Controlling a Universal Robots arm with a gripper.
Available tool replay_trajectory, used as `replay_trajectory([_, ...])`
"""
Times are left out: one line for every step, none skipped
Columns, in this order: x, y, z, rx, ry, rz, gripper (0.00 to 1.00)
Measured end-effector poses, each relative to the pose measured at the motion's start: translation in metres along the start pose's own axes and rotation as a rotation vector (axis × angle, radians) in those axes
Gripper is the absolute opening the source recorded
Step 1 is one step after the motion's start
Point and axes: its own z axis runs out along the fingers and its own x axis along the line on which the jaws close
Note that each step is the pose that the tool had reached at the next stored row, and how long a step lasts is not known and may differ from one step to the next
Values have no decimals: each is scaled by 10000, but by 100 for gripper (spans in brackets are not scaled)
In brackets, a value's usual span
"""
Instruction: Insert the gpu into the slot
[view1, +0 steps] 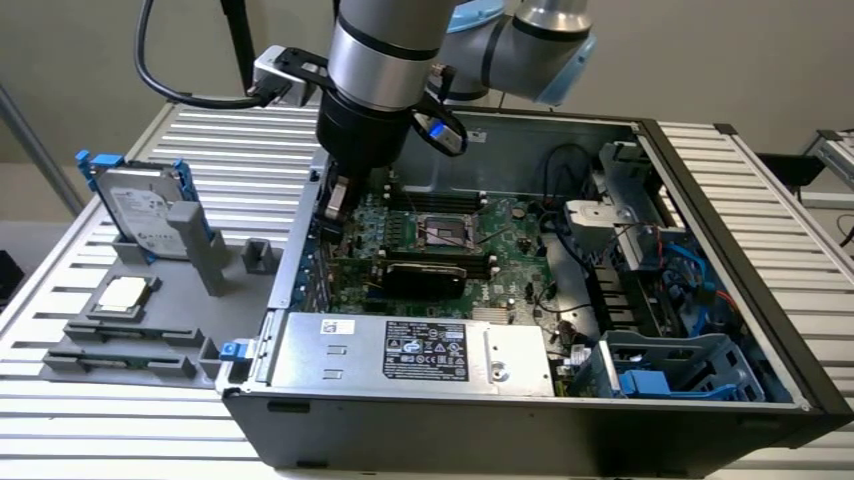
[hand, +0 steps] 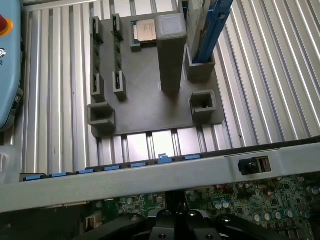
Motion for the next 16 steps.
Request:
replay_trajectory([0, 0, 2, 0, 4, 0, 11])
replay_trajectory([0, 1, 4, 0, 4, 0, 11])
replay_trajectory([0, 2, 9, 2, 2, 0, 11])
replay_trajectory([0, 3, 14, 4, 1, 0, 11])
replay_trajectory([0, 4, 19, 6, 1, 0, 11])
replay_trajectory([1, 5, 22, 6, 4, 0, 11])
replay_trajectory([1, 6, 22, 6, 5, 0, 11])
replay_trajectory([1, 6, 22, 6, 6, 0, 11])
replay_trajectory([1, 6, 23, 7, 5, 0, 11])
replay_trajectory([1, 7, 23, 8, 2, 1, 11])
replay_trajectory([0, 7, 17, 10, -7, -1, 11])
replay_trajectory([0, 8, 6, 10, -14, 0, 11])
replay_trajectory([0, 5, -13, 9, -5, 2, 11])
replay_trajectory([-1, -2, -30, 13, -2, 1, 11])
replay_trajectory([-1, -8, -42, 26, -3, 0, 11])
replay_trajectory([-2, -14, -51, 67, -8, 1, 11])
